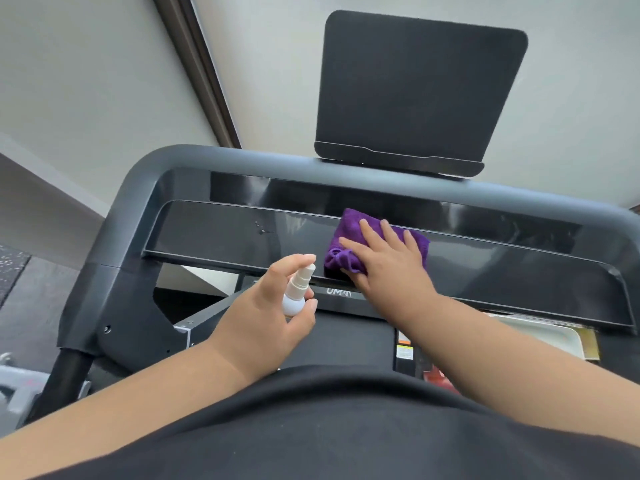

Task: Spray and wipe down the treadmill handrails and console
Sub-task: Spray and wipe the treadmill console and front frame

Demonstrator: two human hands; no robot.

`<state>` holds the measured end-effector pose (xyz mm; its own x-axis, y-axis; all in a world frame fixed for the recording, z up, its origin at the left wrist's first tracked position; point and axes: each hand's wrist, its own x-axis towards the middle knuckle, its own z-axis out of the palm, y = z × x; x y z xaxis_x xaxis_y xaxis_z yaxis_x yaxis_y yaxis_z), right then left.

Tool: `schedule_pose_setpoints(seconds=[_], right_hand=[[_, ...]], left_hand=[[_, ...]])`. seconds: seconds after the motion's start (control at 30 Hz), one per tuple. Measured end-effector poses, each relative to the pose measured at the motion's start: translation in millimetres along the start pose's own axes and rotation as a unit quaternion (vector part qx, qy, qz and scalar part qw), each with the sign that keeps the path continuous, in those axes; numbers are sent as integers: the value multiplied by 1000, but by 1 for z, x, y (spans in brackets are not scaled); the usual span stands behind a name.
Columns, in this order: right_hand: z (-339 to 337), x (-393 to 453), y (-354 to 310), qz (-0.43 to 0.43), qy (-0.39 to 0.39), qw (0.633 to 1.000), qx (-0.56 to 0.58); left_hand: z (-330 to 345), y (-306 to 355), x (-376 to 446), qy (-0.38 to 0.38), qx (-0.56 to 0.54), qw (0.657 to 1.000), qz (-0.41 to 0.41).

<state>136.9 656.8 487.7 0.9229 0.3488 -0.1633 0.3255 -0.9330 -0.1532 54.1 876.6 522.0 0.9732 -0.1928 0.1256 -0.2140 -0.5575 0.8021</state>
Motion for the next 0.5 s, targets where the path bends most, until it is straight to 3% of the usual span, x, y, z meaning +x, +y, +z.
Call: schedule_pose_setpoints(seconds=[0.13,0.3,0.5], right_hand=[[6,34,-50,-26,-41,998,-41],[1,17,-39,-13,-51,998,-42],[-4,13,-58,61,-50,994,77]], left_hand=[[-29,-21,3,-4,-1,1000,9],[-58,-44,-3,-7,-31,999,15],[-88,-76,-16,15,-38,999,-7]])
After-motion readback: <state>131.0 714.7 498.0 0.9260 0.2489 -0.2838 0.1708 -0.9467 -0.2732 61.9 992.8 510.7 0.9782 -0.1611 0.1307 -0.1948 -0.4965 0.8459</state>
